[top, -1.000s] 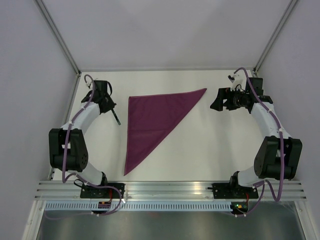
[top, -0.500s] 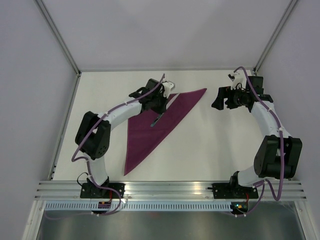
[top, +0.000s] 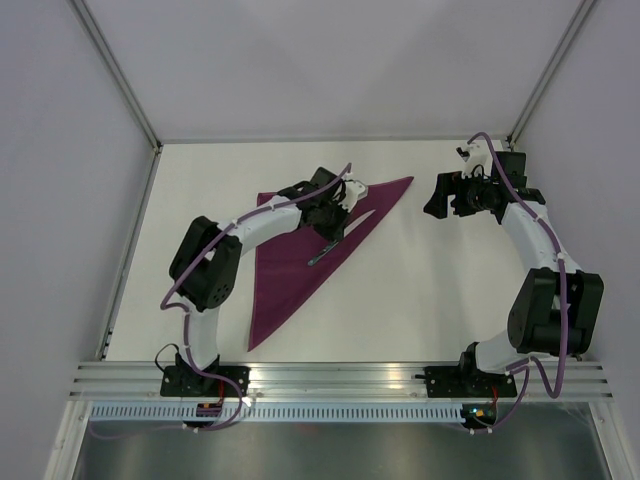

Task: Fold the napkin, place the utensils inside, and roll it up
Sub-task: Place the utensil onto the napkin, then fold the napkin

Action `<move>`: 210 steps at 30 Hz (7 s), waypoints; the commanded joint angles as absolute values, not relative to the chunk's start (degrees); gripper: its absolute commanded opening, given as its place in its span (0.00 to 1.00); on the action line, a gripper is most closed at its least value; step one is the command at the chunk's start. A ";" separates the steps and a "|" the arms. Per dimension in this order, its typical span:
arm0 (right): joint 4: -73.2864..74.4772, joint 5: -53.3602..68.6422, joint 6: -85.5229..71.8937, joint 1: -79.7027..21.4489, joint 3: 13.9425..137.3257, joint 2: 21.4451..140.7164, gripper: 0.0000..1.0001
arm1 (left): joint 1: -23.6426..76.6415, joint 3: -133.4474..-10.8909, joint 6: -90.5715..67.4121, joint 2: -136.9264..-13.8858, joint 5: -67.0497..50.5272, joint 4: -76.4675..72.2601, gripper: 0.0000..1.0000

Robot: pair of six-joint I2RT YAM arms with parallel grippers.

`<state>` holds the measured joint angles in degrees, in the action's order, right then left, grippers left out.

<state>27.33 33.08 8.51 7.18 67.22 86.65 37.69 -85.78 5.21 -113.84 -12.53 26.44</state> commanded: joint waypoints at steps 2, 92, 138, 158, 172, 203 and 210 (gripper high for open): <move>25.31 33.22 8.09 7.12 67.33 87.01 0.94 | 38.85 -87.36 1.77 -114.87 -12.04 27.25 0.02; 28.12 36.39 13.09 5.11 68.90 85.87 0.95 | 37.89 -83.76 -11.68 -99.80 -5.30 21.53 0.63; -27.42 -4.66 30.15 -87.10 54.93 106.52 0.67 | 23.91 -88.16 -24.43 -59.33 12.30 48.34 0.70; -35.15 -11.16 33.92 -87.71 57.74 116.01 0.56 | 23.91 -86.22 -23.03 -59.94 12.92 47.99 0.70; -36.04 -13.09 35.33 -87.71 58.18 118.30 0.26 | 23.91 -85.43 -22.41 -60.03 11.78 47.02 0.70; -13.45 -11.78 25.84 -75.60 69.79 104.68 0.01 | 21.97 -86.22 -20.92 -64.15 8.53 43.51 0.72; -9.41 -10.29 24.00 -65.40 67.59 99.67 0.01 | 21.53 -87.01 -21.09 -66.00 6.86 42.45 0.71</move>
<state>-12.14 -10.59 26.00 -68.95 67.81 103.44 21.91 -85.19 -23.03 -65.39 9.34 44.73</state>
